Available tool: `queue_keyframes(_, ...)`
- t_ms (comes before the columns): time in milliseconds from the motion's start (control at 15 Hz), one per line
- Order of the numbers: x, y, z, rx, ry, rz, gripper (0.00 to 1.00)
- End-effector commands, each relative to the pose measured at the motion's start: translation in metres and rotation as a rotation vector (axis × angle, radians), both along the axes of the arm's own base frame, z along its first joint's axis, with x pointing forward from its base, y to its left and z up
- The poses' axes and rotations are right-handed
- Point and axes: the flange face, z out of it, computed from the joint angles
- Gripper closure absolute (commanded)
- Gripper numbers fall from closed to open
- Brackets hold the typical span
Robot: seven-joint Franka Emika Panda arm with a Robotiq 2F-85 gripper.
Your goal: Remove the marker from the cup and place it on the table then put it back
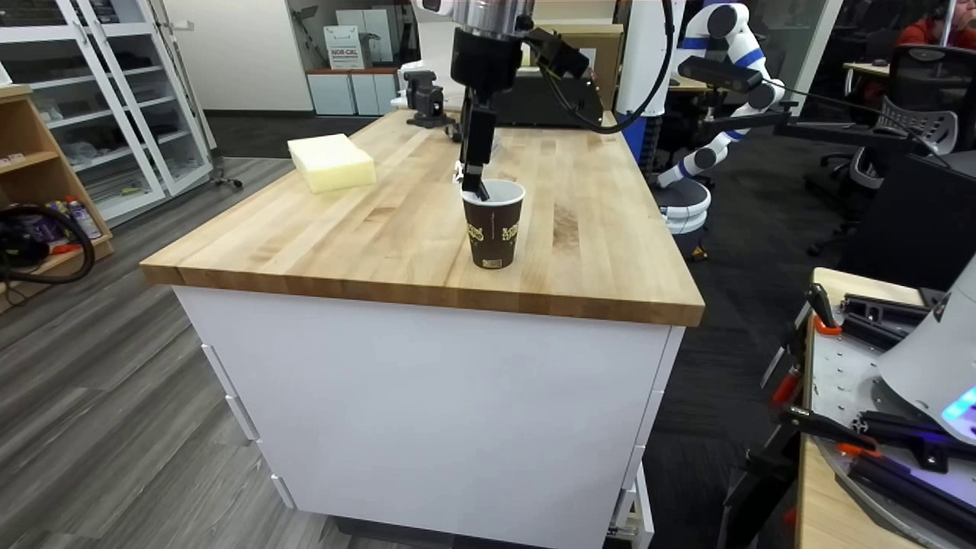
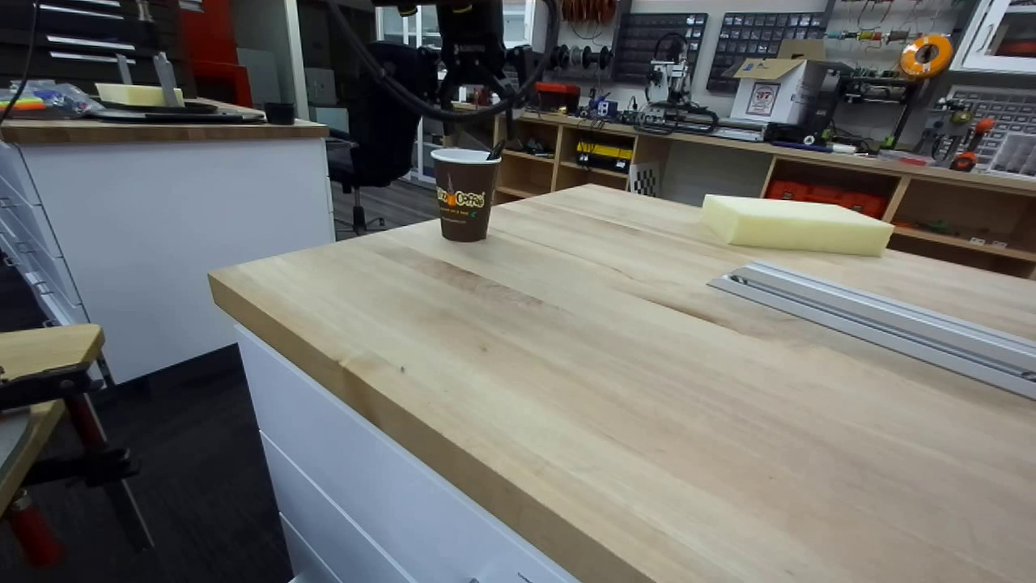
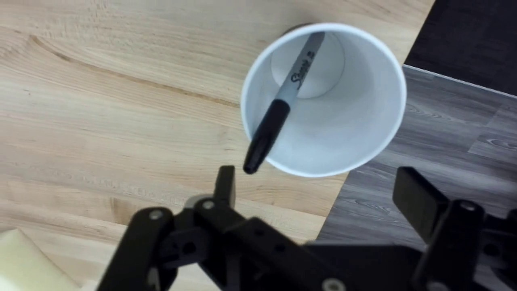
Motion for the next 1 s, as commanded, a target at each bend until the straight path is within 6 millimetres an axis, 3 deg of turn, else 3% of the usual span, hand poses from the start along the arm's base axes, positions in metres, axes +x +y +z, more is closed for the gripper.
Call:
queue_keyframes(0, 0.011, -0.006, -0.001, -0.032, -0.023, -0.034, 0.00)
queue_keyframes(200, 0.013, -0.011, -0.005, -0.053, -0.022, -0.051, 0.00)
queue_keyframes(267, 0.015, -0.012, -0.007, -0.050, -0.021, -0.051, 0.25)
queue_keyframes(400, 0.017, -0.013, -0.010, -0.046, -0.015, -0.056, 0.33)
queue_keyframes(933, 0.022, -0.014, -0.011, -0.039, -0.017, -0.060, 0.87)
